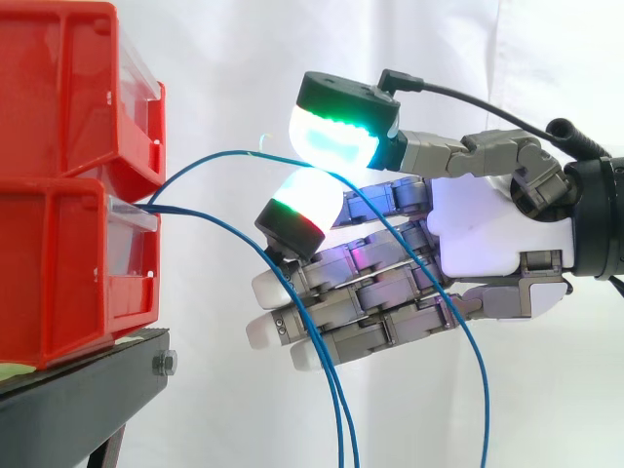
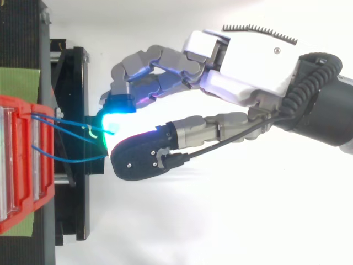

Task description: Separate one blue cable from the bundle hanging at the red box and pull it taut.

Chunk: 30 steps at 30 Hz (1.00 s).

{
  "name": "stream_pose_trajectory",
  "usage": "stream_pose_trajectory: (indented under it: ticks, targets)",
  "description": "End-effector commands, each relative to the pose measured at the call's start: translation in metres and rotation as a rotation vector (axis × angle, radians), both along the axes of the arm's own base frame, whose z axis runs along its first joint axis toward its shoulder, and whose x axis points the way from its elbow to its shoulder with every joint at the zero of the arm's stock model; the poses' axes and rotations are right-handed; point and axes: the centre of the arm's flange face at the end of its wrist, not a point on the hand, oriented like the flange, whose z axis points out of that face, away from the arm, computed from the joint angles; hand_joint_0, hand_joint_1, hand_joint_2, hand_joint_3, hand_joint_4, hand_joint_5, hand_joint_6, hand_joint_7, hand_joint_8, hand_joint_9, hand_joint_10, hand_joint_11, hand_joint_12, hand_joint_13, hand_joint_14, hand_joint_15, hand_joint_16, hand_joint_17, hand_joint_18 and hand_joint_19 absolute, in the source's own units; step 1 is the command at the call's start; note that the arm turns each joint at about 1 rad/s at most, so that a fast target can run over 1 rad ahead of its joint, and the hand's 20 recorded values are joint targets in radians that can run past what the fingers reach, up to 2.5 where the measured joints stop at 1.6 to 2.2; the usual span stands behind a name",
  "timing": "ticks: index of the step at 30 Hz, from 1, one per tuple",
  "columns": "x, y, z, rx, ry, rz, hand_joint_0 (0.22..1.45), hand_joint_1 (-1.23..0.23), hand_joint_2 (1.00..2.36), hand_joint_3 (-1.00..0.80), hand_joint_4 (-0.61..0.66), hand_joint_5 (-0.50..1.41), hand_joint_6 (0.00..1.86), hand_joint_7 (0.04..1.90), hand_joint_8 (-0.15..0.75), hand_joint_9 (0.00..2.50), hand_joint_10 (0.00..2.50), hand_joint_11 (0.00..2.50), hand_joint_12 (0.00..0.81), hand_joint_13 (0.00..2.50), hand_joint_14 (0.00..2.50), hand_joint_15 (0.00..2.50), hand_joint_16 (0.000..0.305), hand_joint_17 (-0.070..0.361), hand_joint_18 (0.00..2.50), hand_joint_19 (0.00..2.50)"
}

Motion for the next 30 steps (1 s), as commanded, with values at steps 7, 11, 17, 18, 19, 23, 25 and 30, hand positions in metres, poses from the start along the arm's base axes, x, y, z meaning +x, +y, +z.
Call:
stream_pose_trajectory:
  ticks: [7,11,17,18,19,23,25,30]
  targets:
    - [-0.001,-0.001,0.0,0.048,-0.008,-0.022,0.69,-0.83,1.01,-0.34,0.08,-0.22,0.9,1.15,0.31,0.77,0.02,0.53,0.32,0.48,0.01,0.15,0.034,0.076,0.35,0.1]
    - [-0.001,0.001,-0.001,0.047,-0.005,-0.019,0.74,-0.85,1.0,-0.5,0.09,-0.22,0.9,1.18,0.302,0.77,0.02,0.54,0.318,0.48,0.01,0.14,0.033,0.075,0.35,0.09]
    - [-0.002,0.001,-0.003,0.048,-0.001,-0.026,0.75,-0.84,1.0,-0.5,0.09,-0.21,0.9,1.16,0.302,0.78,0.02,0.54,0.317,0.49,0.01,0.14,0.033,0.074,0.37,0.09]
    - [-0.002,0.0,-0.003,0.051,-0.002,-0.027,0.75,-0.85,1.0,-0.5,0.1,-0.21,0.9,1.17,0.3,0.78,0.02,0.54,0.317,0.49,0.01,0.14,0.033,0.074,0.37,0.08]
    - [-0.002,0.0,-0.003,0.054,-0.002,-0.027,0.75,-0.85,1.0,-0.5,0.1,-0.21,0.9,1.17,0.3,0.78,0.02,0.54,0.316,0.49,0.01,0.14,0.033,0.074,0.37,0.08]
    - [-0.003,0.001,-0.004,0.088,-0.004,-0.027,0.73,-0.8,1.0,-0.5,0.14,-0.21,0.89,1.49,0.299,0.78,0.02,0.56,0.315,0.49,0.0,0.13,0.033,0.074,0.37,0.08]
    - [-0.005,0.001,-0.01,0.109,0.005,-0.028,0.74,-0.75,1.0,-0.5,0.13,-0.22,0.91,1.53,0.302,0.8,0.02,0.6,0.314,0.49,0.01,0.13,0.033,0.074,0.38,0.08]
    - [-0.007,0.001,-0.013,0.138,0.003,-0.033,0.77,-0.7,1.0,-0.5,0.07,-0.23,0.94,1.56,0.297,0.79,0.02,0.64,0.312,0.49,0.01,0.13,0.033,0.073,0.37,0.07]
